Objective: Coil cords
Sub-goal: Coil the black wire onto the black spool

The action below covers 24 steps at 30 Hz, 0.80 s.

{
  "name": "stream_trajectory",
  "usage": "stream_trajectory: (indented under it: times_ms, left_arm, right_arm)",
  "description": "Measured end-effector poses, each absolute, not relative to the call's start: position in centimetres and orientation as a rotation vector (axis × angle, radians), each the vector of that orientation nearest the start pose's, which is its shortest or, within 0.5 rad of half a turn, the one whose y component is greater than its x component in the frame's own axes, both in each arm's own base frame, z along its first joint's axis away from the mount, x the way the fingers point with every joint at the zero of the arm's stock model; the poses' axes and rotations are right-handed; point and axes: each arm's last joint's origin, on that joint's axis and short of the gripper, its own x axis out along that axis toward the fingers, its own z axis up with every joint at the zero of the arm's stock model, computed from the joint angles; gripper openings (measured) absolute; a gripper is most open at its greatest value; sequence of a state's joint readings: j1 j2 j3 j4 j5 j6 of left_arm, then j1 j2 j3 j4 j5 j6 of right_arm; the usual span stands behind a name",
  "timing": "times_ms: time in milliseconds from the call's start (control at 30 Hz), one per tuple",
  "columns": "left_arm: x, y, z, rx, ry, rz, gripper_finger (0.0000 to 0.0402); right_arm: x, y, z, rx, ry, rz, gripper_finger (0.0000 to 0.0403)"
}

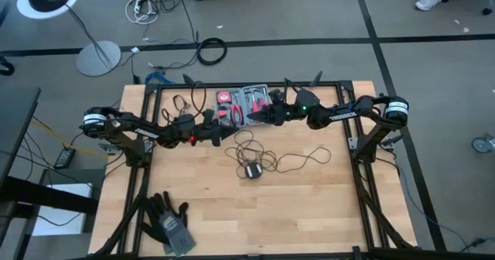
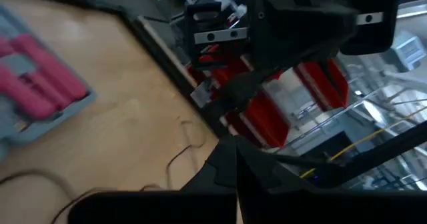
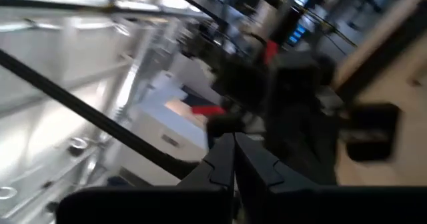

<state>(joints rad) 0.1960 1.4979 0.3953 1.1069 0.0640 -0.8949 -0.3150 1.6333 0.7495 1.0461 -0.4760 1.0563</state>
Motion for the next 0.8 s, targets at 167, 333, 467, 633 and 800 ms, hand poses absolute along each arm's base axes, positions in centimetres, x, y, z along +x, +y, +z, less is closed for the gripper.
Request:
stream_trajectory:
  times_ms: [167,333,467,633,800]
  left_arm:
    - [24.5,4.3,15.9,-0.865,-0.005,0.158,0.0]
    - [23.4,3.7,14.6,-0.796,0.045,0.204,0.0]
    - [22.4,3.4,13.5,-0.73,0.081,0.259,0.0]
    - [21.7,2.6,12.7,-0.615,0.123,0.323,0.0]
    - [21.7,1.2,12.4,-0.464,0.168,0.345,0.0]
  right_arm:
    - [31.8,-8.2,19.7,0.977,0.221,0.101,0.0002]
    - [31.2,-7.1,16.7,0.876,0.467,-0.112,0.0002]
    - [30.6,-5.8,15.7,0.756,0.587,-0.253,0.0001]
    - [29.5,-3.4,16.2,0.573,0.682,-0.374,0.0001]
    - [27.6,-0.1,18.0,0.388,0.727,-0.444,0.0001]
